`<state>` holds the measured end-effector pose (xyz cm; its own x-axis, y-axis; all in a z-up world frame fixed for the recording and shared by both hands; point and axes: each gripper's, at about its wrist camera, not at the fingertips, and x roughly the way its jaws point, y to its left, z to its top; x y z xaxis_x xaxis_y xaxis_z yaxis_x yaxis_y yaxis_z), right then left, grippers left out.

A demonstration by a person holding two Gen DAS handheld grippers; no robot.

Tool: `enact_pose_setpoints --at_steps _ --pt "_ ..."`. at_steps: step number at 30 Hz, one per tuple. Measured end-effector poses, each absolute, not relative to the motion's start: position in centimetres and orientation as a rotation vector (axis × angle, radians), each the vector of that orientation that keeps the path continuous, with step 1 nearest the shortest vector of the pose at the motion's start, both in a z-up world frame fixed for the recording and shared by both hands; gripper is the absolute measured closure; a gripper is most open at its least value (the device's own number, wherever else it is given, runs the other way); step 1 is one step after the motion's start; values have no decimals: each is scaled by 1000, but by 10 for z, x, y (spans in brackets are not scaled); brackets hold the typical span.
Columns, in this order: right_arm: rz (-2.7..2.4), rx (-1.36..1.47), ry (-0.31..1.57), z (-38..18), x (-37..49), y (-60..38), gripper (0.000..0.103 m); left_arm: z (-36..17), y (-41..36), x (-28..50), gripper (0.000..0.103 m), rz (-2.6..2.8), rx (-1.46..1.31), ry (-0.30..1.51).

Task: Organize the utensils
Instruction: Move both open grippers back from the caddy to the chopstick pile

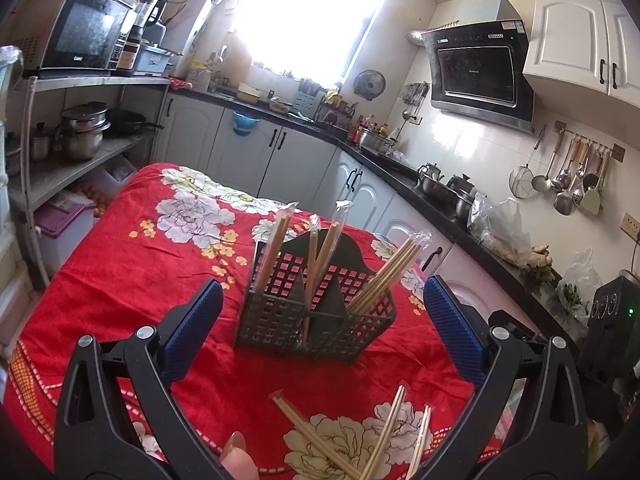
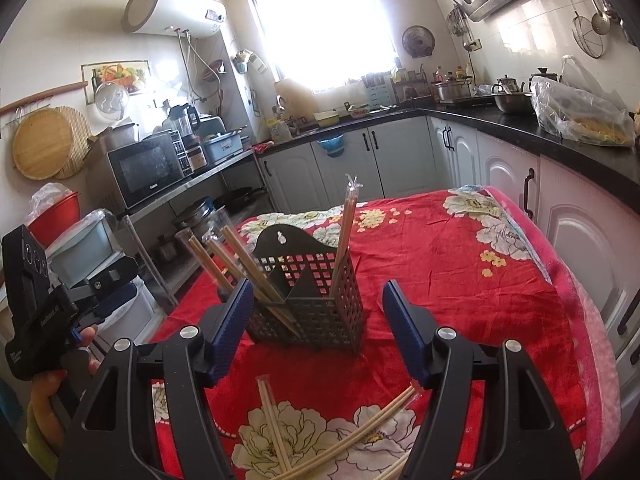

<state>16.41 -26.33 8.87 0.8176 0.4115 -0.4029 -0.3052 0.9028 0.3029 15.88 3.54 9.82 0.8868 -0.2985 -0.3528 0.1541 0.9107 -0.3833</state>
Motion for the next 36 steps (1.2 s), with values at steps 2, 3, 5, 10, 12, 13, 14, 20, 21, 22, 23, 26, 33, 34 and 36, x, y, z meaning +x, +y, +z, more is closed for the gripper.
enact_pose_setpoints --at_steps 2,3,5,10,12,13,14,20,21,22,23,26,33,34,36 --pt "386 227 485 86 162 -262 38 96 38 156 11 -237 -357 423" --pt "387 226 489 85 161 -261 38 95 39 155 11 -236 -359 425" --pt "388 223 495 83 160 -260 38 93 41 154 11 -232 -362 430" --pt "390 218 518 75 155 -255 38 87 44 151 11 -222 -357 448" --pt "393 213 528 71 153 -251 36 84 44 148 11 -223 -356 451" --pt "395 212 531 70 152 -249 36 83 44 147 11 -224 -355 454" --pt "397 209 537 68 152 -247 36 82 44 146 11 -222 -353 456" --pt "408 202 563 58 148 -242 36 74 47 138 11 -213 -348 474" --pt "410 201 568 56 147 -241 35 72 48 137 11 -211 -349 477" --pt "411 199 571 56 147 -240 35 71 48 136 11 -209 -350 479" --pt "413 197 575 54 146 -239 35 70 49 135 11 -206 -351 483" --pt "420 192 587 49 145 -237 35 67 51 132 11 -199 -350 488" --pt "434 182 612 39 143 -233 35 60 53 128 11 -183 -354 506" --pt "435 182 615 39 143 -232 35 58 54 127 11 -180 -355 511" --pt "441 182 625 35 142 -232 35 56 55 127 11 -176 -356 517"
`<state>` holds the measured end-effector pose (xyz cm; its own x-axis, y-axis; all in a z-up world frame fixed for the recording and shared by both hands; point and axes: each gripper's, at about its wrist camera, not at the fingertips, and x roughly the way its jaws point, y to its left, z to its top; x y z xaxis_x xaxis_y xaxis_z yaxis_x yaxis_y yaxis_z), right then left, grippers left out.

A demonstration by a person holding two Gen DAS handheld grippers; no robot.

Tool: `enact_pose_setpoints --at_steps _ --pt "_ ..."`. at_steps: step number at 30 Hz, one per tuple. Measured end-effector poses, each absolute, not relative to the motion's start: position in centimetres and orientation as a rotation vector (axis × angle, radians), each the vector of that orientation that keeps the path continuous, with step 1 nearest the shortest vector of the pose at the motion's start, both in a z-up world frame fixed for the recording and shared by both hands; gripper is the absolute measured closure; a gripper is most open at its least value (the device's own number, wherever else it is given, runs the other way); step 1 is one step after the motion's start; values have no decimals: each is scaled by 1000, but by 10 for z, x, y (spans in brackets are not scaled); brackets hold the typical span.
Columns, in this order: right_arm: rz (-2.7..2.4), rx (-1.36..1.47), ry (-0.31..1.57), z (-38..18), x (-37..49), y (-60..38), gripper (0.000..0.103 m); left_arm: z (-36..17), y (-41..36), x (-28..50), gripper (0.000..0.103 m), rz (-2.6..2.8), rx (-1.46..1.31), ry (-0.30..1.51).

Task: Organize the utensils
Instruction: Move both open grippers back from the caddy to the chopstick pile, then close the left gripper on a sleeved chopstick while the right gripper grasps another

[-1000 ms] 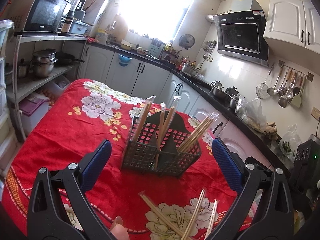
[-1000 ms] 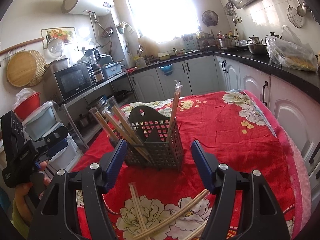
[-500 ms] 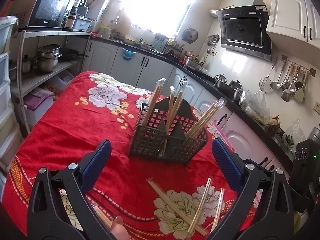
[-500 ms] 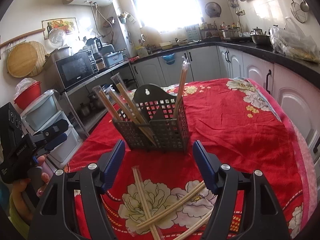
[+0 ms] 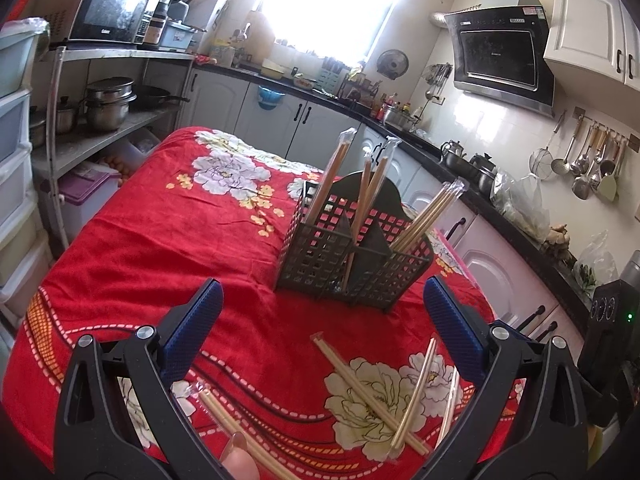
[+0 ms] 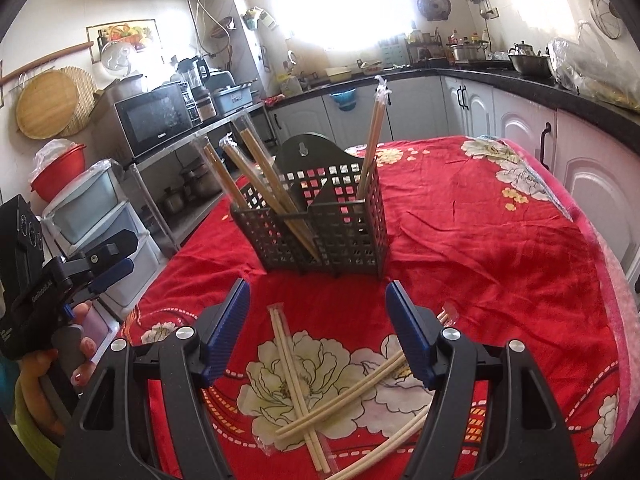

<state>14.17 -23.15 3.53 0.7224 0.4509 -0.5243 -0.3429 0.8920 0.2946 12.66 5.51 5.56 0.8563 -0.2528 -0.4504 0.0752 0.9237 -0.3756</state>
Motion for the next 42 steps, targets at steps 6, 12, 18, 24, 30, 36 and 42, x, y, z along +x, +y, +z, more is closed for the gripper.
enact_pose_setpoints --at_steps 6,12,18,24,30,36,42 --pt "459 182 652 26 140 -226 31 47 62 125 11 -152 -363 542" --pt "467 180 682 17 142 -223 31 31 70 122 11 -121 -375 574" --pt "466 174 714 7 144 -222 31 9 73 119 11 -99 -376 632" --pt "451 174 741 -1 149 -223 29 -16 74 118 11 -90 -386 708" --pt "427 183 775 -10 156 -228 29 -35 83 117 11 -75 -435 771" --pt "400 193 795 -18 164 -236 29 -53 91 123 11 -72 -496 836" --pt "356 214 834 -27 175 -247 29 -58 83 131 19 -94 -462 856"
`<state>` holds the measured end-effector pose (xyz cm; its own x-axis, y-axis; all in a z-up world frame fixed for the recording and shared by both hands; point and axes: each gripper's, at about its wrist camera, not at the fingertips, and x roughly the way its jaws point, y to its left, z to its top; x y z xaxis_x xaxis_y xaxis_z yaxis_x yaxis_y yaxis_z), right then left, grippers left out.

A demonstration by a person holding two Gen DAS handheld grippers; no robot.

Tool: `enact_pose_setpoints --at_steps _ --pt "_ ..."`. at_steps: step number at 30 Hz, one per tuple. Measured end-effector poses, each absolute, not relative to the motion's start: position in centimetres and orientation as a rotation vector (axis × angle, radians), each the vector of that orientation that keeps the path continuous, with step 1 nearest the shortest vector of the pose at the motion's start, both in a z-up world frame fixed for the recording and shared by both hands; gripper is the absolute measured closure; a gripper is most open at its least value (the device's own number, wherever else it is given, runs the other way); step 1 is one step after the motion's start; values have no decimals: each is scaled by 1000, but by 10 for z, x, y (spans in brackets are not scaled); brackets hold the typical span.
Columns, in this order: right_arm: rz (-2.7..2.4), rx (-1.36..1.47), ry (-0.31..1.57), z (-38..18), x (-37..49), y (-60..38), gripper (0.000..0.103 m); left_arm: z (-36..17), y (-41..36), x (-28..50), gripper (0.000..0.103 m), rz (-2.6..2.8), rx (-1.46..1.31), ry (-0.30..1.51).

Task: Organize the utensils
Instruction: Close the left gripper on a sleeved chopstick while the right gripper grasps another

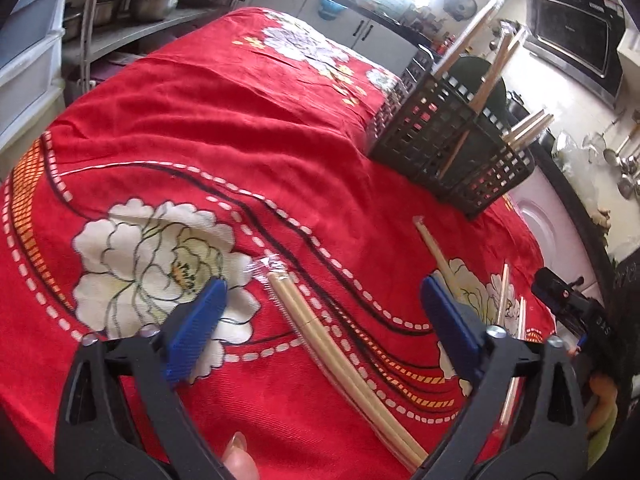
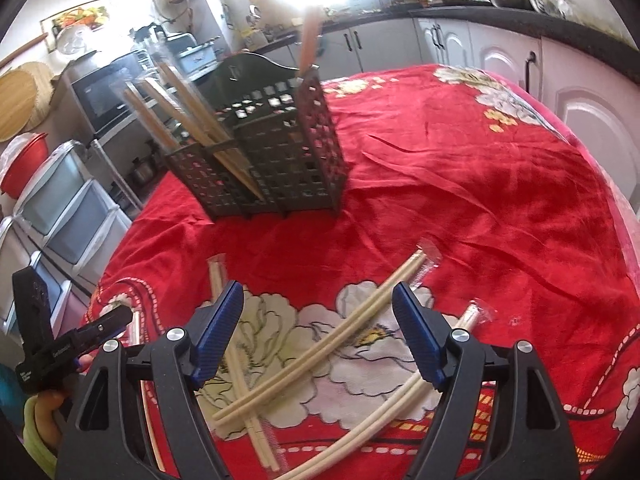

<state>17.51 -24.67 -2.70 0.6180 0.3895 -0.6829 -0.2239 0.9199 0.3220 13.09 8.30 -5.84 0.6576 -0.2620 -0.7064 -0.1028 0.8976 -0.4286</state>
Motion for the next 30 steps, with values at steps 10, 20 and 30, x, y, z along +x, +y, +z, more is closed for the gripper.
enact_pose_setpoints --at_steps 10,20,30 --pt "300 240 932 -43 202 -258 29 -62 73 149 53 -66 -373 871" --pt "258 336 1023 -63 237 -269 34 -66 84 157 78 -32 -405 879" --pt "187 271 1009 -67 253 -266 72 -66 88 163 93 -27 -434 879"
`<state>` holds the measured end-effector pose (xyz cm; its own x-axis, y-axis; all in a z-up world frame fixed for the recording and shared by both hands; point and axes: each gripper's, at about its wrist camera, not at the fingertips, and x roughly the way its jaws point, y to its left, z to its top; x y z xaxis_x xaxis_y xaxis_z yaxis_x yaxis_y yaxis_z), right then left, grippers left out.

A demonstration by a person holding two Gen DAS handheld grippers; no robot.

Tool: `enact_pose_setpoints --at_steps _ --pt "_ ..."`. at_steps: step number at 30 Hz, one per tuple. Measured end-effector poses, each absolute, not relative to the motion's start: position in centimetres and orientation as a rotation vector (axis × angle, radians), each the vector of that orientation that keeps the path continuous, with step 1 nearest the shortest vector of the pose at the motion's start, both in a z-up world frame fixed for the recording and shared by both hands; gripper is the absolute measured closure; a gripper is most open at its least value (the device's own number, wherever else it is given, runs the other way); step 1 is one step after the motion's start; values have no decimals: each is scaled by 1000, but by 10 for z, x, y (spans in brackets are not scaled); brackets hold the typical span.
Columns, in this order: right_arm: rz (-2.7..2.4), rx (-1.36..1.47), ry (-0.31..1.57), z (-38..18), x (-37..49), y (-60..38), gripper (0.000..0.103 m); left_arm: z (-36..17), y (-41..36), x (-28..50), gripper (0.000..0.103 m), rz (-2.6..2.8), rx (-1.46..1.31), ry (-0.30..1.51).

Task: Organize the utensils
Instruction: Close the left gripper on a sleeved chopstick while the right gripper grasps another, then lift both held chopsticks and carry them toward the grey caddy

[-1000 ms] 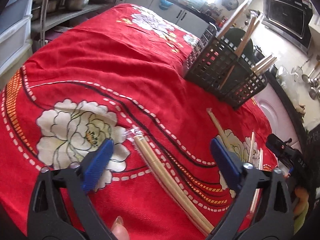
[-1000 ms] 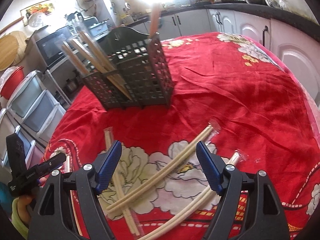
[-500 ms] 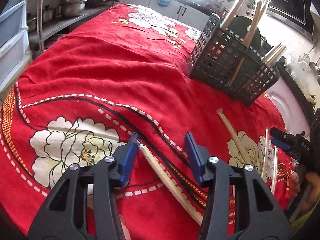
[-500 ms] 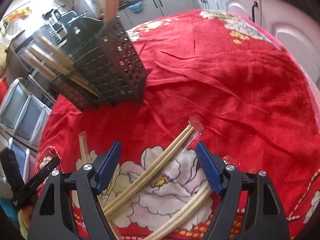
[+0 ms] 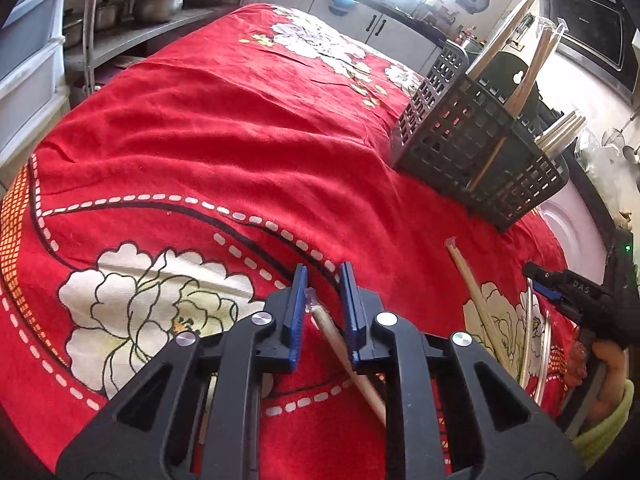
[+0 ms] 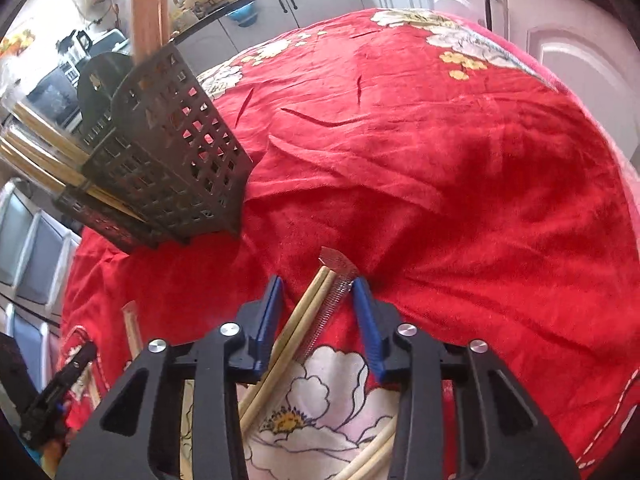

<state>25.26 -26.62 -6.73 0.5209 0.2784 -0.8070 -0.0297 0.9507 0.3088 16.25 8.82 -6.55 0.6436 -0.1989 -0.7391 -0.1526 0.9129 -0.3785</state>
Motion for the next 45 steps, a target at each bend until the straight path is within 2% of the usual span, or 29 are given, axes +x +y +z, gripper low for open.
enact_pose_setpoints --at_steps 4,5,8,16,26,45 --pt "173 213 992 -67 256 -259 83 -64 89 167 99 -41 -448 883" --pt "181 221 990 -67 257 -260 90 -64 89 167 99 -46 -456 882" --pt "230 304 980 -63 256 -265 93 -58 89 169 100 -66 -470 870" --pt "380 371 870 -23 236 -254 96 -24 79 164 100 -128 -466 790" --pt "435 257 601 59 185 -244 97 35 59 153 100 -221 -437 648" --pt "366 239 349 102 138 -278 97 109 20 151 102 -338 -360 487"
